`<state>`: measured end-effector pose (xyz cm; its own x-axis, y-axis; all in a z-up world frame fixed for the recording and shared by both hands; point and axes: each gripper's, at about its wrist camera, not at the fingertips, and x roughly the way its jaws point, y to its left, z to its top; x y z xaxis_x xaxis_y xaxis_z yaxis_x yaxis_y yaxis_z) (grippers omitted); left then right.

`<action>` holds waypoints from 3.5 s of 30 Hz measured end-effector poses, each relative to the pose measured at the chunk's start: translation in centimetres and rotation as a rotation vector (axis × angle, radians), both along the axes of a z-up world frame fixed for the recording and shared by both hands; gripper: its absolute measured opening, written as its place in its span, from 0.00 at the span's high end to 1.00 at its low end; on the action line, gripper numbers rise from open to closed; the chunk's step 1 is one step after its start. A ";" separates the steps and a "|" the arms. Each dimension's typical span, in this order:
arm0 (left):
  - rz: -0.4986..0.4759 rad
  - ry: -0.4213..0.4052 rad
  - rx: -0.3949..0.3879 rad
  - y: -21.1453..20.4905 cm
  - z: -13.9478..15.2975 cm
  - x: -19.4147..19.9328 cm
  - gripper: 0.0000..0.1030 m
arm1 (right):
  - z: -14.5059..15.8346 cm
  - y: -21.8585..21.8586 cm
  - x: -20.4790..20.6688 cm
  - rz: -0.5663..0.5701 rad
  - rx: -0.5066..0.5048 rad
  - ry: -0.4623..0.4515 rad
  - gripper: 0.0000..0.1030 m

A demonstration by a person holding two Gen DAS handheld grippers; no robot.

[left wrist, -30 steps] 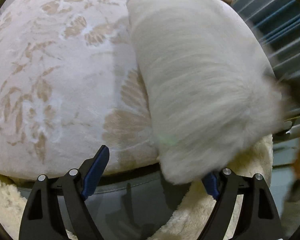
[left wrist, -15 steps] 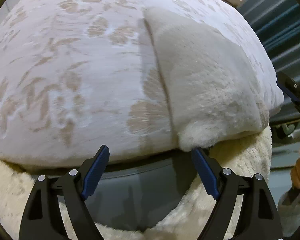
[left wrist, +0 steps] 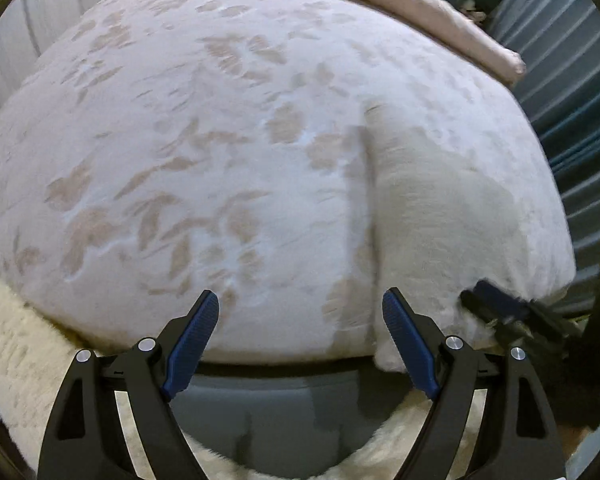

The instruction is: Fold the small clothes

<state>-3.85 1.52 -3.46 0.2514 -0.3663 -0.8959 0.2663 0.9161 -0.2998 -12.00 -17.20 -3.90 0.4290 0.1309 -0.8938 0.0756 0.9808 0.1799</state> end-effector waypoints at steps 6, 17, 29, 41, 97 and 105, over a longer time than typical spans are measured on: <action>-0.085 -0.033 -0.017 -4.9 0.8 0.6 0.21 | -0.6 -4.5 -0.3 -0.146 0.053 0.032 0.67; -0.194 -0.017 0.042 -11.9 -1.1 0.3 0.21 | 1.8 -12.7 -5.2 -0.472 -0.007 -0.089 0.32; -0.131 0.008 0.105 -12.7 -2.2 0.6 0.21 | -0.5 -13.3 -3.5 -0.402 -0.044 -0.021 0.85; -0.125 0.008 0.145 -13.0 -2.8 0.4 0.19 | 0.4 -16.6 -7.1 -0.535 0.051 -0.040 0.99; -0.132 0.003 0.171 -15.4 -4.1 0.0 0.14 | -2.4 -15.9 -0.1 -0.399 0.079 0.040 0.85; -0.117 0.024 0.157 -15.8 -4.1 -0.1 0.15 | -3.2 -15.8 0.8 -0.411 0.019 0.029 0.74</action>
